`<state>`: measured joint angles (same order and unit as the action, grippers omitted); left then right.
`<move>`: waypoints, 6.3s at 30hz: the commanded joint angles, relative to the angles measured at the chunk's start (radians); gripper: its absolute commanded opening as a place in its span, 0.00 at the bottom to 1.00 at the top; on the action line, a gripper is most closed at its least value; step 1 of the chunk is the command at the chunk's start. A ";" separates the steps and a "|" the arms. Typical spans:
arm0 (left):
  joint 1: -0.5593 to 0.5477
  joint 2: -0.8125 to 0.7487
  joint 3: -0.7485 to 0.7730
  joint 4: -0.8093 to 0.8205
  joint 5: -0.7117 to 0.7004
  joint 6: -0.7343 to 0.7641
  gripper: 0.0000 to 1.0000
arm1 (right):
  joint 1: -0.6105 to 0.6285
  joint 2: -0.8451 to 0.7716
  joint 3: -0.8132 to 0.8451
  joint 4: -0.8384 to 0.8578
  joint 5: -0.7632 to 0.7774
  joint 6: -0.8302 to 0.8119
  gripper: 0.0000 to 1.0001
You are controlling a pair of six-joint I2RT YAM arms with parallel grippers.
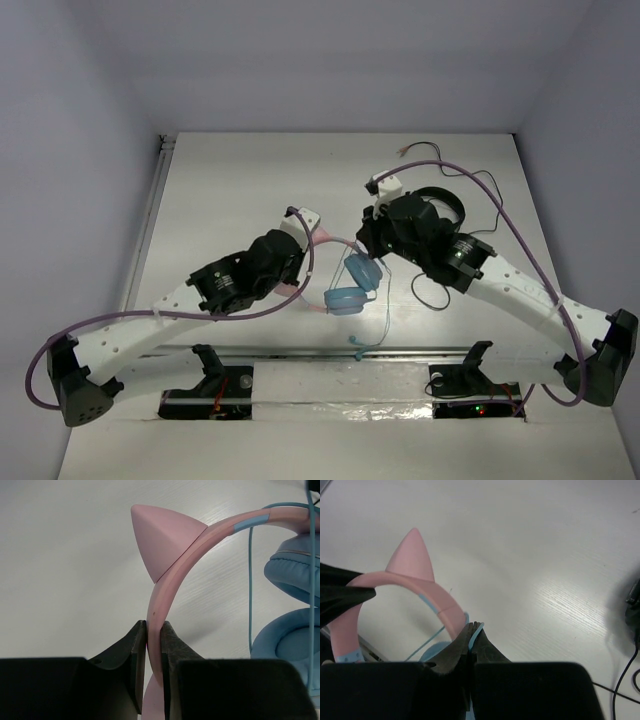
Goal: Wrap the headphones
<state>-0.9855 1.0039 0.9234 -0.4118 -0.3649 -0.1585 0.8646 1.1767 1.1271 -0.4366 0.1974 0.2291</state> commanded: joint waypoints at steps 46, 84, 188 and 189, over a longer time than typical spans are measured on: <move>0.424 -0.024 0.325 0.445 0.959 -0.306 0.00 | -0.136 0.018 -0.587 1.125 -0.455 0.292 0.20; 0.484 0.018 0.439 0.567 0.652 -0.460 0.00 | -0.104 0.244 -0.742 1.495 -0.546 0.463 0.17; 0.019 -0.142 -0.225 0.610 0.501 -0.250 0.00 | -0.157 -0.123 -0.288 0.547 -0.003 0.101 0.03; 0.019 -0.148 -0.224 0.607 0.507 -0.251 0.00 | -0.157 -0.123 -0.286 0.541 0.014 0.105 0.04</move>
<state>-0.9623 0.9176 0.6918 0.0536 -0.0315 -0.3698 0.7444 1.0660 0.8345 0.0395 0.1417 0.3309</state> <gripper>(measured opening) 0.117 0.036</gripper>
